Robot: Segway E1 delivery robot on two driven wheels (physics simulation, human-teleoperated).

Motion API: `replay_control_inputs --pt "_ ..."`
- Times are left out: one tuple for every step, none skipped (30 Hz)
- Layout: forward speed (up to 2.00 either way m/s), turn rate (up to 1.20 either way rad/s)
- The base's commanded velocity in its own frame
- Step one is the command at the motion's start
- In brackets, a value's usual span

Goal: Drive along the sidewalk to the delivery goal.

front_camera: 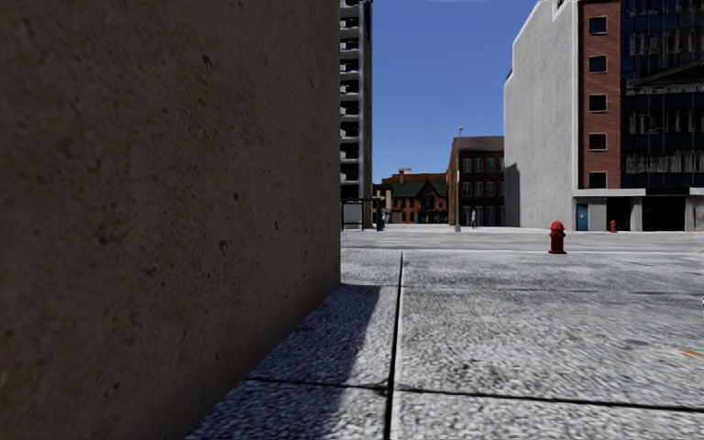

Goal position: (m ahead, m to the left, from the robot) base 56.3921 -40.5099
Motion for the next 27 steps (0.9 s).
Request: replay_control_inputs --pt "2.0 -0.44" --pt "2.0 -0.44" --pt "2.0 -0.44" --pt "2.0 -0.44" --pt "2.0 -0.44" --pt "2.0 -0.44" --pt "2.0 -0.44" --pt "2.0 -0.44" --pt "2.0 -0.44" --pt "2.0 -0.44" --pt "2.0 -0.44" --pt "2.0 -0.44" --pt "2.0 -0.44" --pt "2.0 -0.44" --pt "2.0 -0.44" --pt "2.0 -0.44" --pt "2.0 -0.44" --pt "2.0 -0.44" --pt "2.0 -0.4" --pt "2.0 -0.38" --pt "2.0 -0.38" --pt "2.0 -0.37" --pt "2.0 -0.36" --pt "2.0 -0.34" --pt "2.0 -0.29" --pt "2.0 -0.28" --pt "2.0 -0.27"
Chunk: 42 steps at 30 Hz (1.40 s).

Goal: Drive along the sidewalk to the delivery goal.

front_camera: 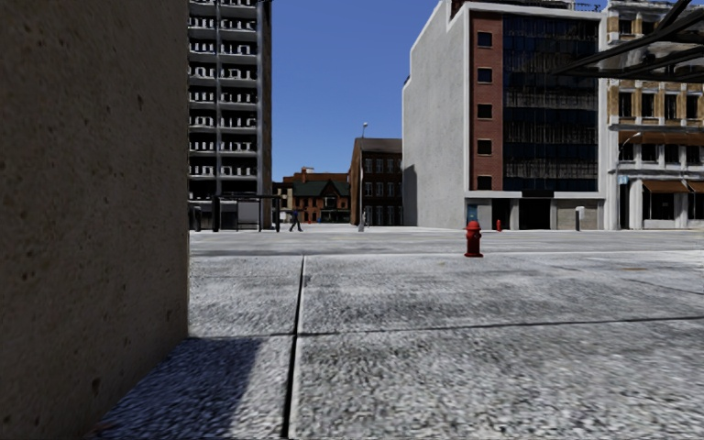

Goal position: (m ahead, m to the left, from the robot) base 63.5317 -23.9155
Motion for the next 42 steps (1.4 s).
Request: replay_control_inputs --pt "2.0 -0.27" --pt "2.0 -0.27" --pt "2.0 -0.27" --pt "2.0 -0.27" --pt "2.0 -0.1" --pt "2.0 0.0" --pt "2.0 0.0" --pt "2.0 0.0" --pt "2.0 0.0" --pt "2.0 0.0" --pt "2.0 0.0" --pt "2.0 0.0" --pt "2.0 0.0" --pt "2.0 0.0" --pt "2.0 0.1" --pt "2.0 0.2" --pt "2.0 0.23" --pt "2.0 0.27" --pt "2.0 0.35" --pt "2.0 0.38" --pt "2.0 0.4" --pt "2.0 0.44" --pt "1.98 0.48" --pt "1.96 0.51" --pt "1.9 0.54" --pt "1.87 0.55" --pt "1.86 0.55" --pt "1.84 0.55" --pt "1.83 0.56" --pt "1.82 0.56" --pt "1.82 0.56" --pt "1.79 0.56" --pt "1.78 0.56" --pt "1.78 0.56" --pt "1.78 0.56" --pt "1.78 0.56" --pt "1.78 0.56" --pt "1.78 0.56" --pt "1.77 0.56" --pt "1.77 0.56" --pt "1.77 0.56" --pt "1.77 0.56"
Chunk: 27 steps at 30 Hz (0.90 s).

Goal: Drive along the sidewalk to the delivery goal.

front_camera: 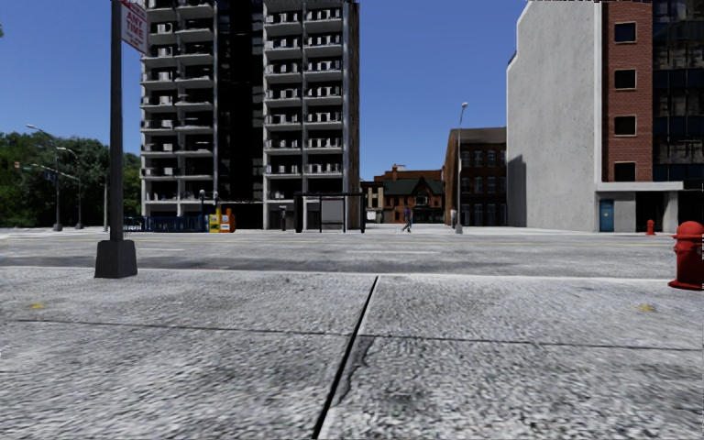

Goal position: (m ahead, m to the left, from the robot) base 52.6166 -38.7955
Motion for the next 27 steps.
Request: replay_control_inputs --pt "1.77 0.56" --pt "1.77 0.56" --pt "1.77 0.56" --pt "1.77 0.56" --pt "1.77 0.56" --pt "1.77 0.56" --pt "1.77 0.56" --pt "1.77 0.56" --pt "1.77 0.56" --pt "1.77 0.56" --pt "1.77 0.56" --pt "1.76 0.56" --pt "1.76 0.56" --pt "1.75 0.56" --pt "1.75 0.56" --pt "1.75 0.56" --pt "1.75 0.56" --pt "1.75 0.56" --pt "1.75 0.56" --pt "1.75 0.56" --pt "1.75 0.56" --pt "1.74 0.56" --pt "1.74 0.56" --pt "1.74 0.56" --pt "1.74 0.56" --pt "1.73 0.56" --pt "1.73 0.56"
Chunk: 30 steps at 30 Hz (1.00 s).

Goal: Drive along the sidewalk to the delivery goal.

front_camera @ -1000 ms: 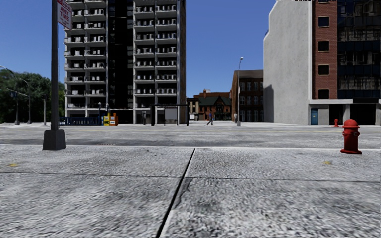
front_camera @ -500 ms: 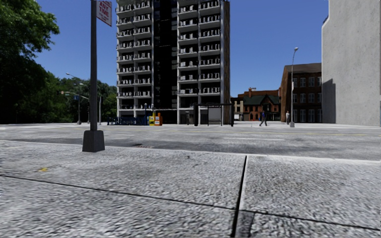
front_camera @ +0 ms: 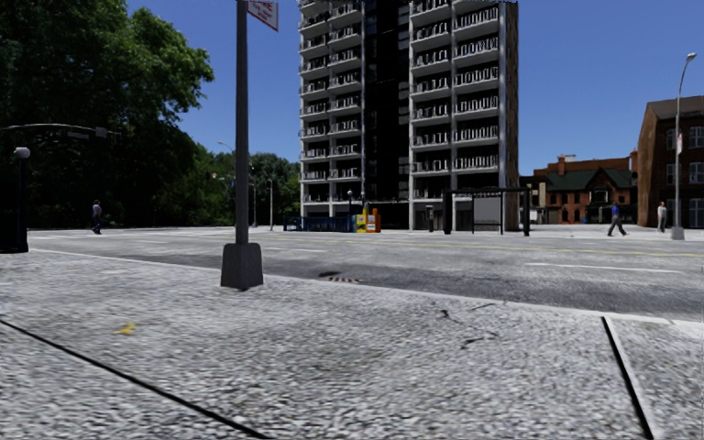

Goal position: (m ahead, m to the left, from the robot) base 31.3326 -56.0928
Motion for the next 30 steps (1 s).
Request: replay_control_inputs --pt "1.73 0.56" --pt "1.73 0.56" --pt "1.73 0.56" --pt "1.73 0.56" --pt "1.73 0.56" --pt "1.73 0.56" --pt "1.73 0.56" --pt "1.73 0.56" --pt "1.73 0.56" --pt "1.73 0.56" --pt "1.73 0.56" --pt "1.73 0.56" --pt "1.73 0.56" --pt "1.73 0.56" --pt "1.73 0.56" --pt "1.73 0.56" --pt "1.73 0.56" --pt "1.73 0.56" --pt "1.73 0.56" --pt "1.73 0.56" --pt "1.73 0.56" --pt "1.73 0.56" --pt "1.73 0.56" --pt "1.73 0.56" --pt "1.73 0.56" --pt "1.73 0.56" --pt "1.73 0.56" --pt "1.73 0.56" --pt "1.73 0.56" --pt "1.73 0.56"
